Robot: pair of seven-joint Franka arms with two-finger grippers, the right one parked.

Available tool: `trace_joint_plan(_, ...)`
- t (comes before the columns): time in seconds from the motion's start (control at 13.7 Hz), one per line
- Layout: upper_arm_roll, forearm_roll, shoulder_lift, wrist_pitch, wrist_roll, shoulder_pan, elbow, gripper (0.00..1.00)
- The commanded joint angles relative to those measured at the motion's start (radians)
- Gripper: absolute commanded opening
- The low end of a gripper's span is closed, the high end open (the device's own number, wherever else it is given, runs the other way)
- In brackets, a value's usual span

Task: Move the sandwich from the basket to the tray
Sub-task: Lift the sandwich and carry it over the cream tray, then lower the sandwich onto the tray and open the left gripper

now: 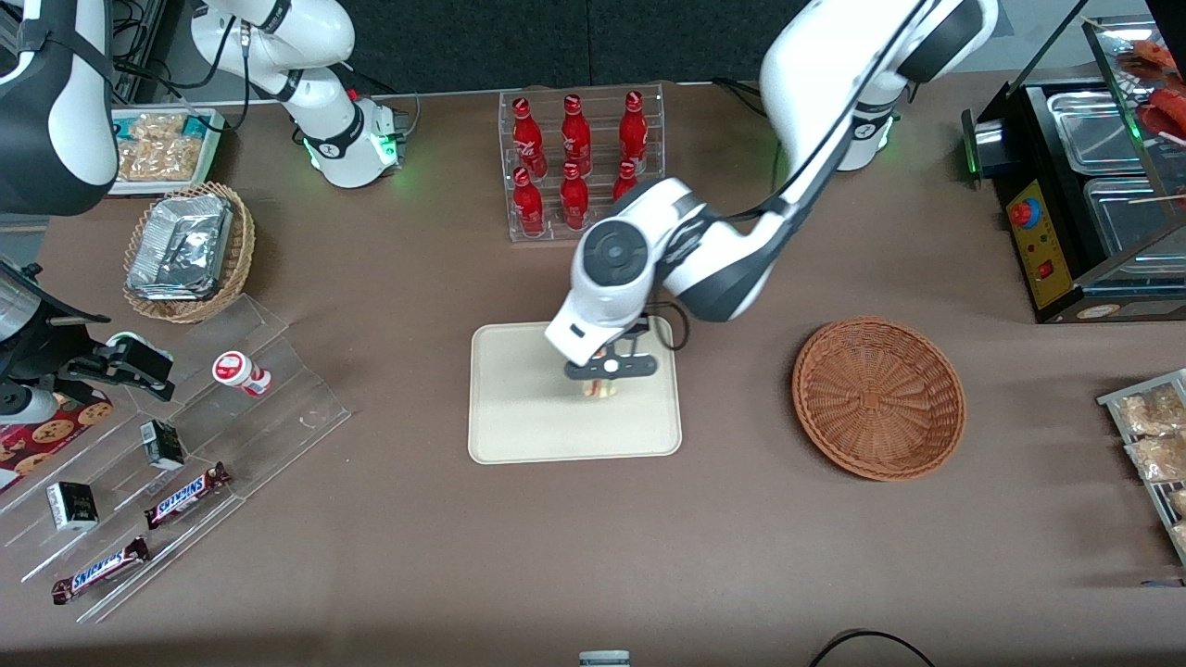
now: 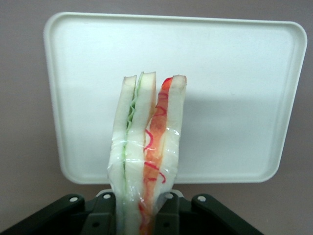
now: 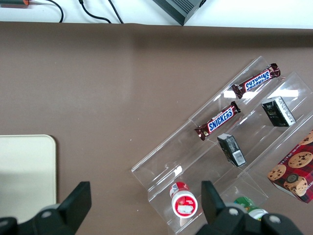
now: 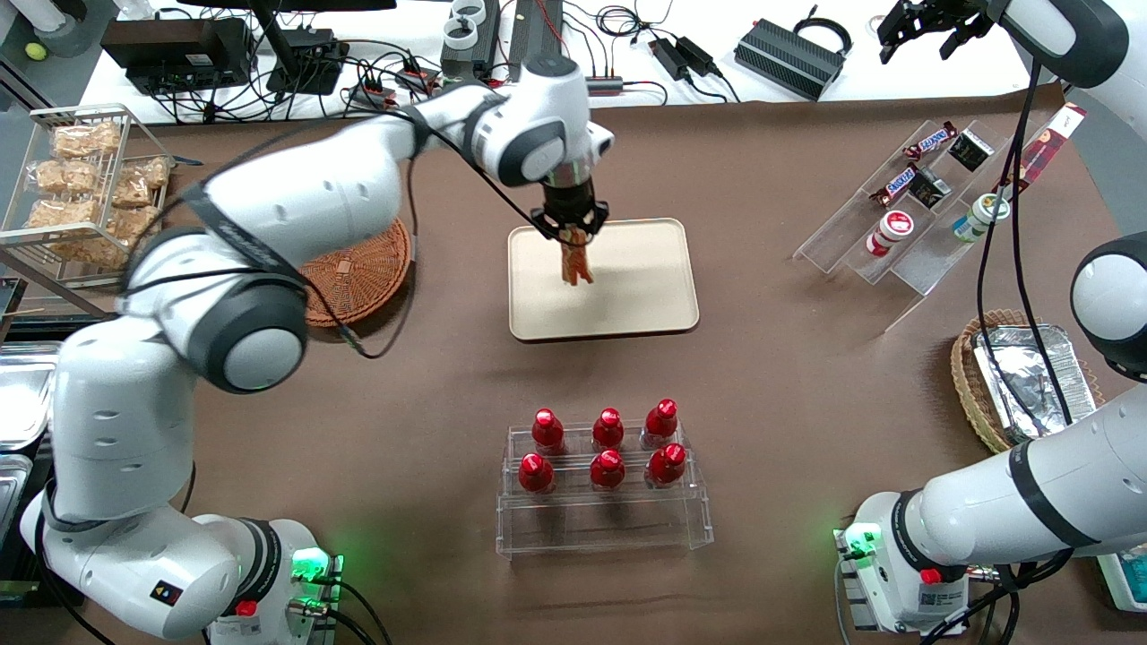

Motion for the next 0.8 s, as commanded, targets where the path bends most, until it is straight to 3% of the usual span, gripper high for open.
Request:
trace_joint_plan(0.0,0.012,0.044,0.102,0.052,-0.039,-0.034,0.075,0.05)
trace_joint_plan(0.37,0.016,0.105,0.202,0.171,-0.113,-0.054,0.077,0.05)
trace_joint_plan(0.59,0.018,0.129,0.222,0.181,-0.124,-0.064,0.077,0.21)
trace_joint_plan(0.66,0.018,0.129,0.220,0.182,-0.124,-0.064,0.077,0.32)
trace_joint_plan(0.73,0.018,0.129,0.220,0.182,-0.122,-0.064,0.077,0.65)
